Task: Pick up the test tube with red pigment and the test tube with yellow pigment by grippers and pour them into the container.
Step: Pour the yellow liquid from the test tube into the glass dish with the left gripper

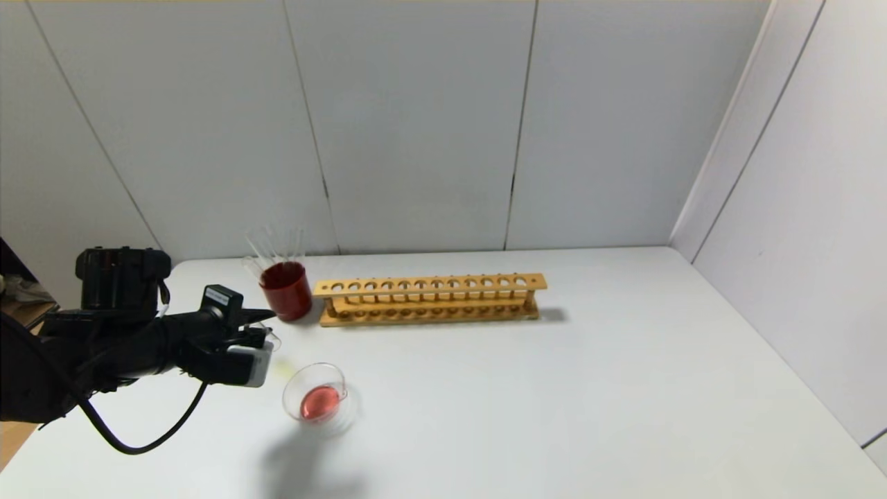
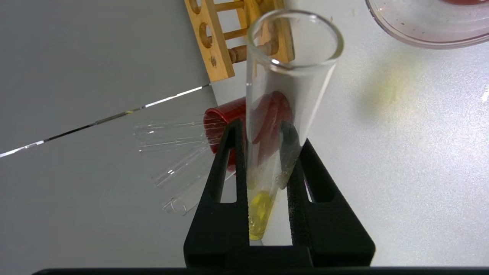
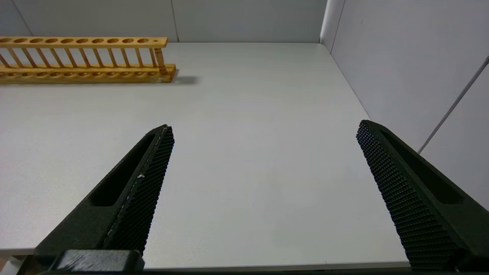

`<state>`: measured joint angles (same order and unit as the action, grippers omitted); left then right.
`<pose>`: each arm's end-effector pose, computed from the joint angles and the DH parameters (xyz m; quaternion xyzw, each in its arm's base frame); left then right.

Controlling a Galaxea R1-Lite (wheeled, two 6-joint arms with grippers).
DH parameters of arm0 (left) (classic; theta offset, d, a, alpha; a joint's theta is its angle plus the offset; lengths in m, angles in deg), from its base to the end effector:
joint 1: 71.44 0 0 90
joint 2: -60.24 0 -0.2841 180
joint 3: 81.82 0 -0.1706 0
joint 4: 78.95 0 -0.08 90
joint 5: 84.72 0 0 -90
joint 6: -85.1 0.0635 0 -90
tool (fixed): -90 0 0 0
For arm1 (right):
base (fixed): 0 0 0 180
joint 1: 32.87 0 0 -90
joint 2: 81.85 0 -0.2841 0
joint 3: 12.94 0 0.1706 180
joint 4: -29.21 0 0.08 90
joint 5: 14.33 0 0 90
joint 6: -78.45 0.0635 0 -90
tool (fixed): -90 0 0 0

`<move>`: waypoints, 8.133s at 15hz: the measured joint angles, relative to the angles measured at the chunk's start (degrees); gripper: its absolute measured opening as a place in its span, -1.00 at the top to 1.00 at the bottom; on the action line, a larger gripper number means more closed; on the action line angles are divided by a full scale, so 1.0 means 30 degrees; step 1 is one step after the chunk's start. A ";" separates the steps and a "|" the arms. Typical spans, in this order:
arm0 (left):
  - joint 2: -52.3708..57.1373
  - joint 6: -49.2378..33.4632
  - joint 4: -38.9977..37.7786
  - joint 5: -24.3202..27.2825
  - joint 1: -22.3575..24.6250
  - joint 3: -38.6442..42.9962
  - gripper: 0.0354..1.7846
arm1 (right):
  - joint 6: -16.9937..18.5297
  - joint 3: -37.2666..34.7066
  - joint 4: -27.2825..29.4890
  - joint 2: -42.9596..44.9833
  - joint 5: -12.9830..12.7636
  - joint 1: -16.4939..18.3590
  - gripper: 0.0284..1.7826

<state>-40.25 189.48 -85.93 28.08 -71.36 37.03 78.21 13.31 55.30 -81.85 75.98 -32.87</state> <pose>0.3007 -0.0242 0.0971 0.7100 0.0180 -0.3317 0.6209 0.0124 0.0003 0.0759 -0.0021 -0.0014 0.0027 1.0000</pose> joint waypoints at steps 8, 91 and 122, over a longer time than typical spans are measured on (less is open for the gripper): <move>-0.1048 0.2324 0.1130 0.0301 -0.0236 -0.1747 0.66 | 0.0008 0.0000 0.0000 0.0000 0.0000 0.0000 -0.96; -0.2170 0.8741 0.2552 0.0439 -0.0967 -0.3040 0.66 | 0.0008 0.0000 0.0000 0.0000 0.0008 0.0000 -0.96; -0.2032 1.2849 0.2231 0.0349 -0.2385 -0.4356 0.66 | 0.0008 0.0000 0.0000 0.0000 0.0008 0.0000 -0.96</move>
<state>-46.35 228.02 -79.24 29.13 -78.52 23.97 78.23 13.31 55.30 -81.85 76.00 -32.87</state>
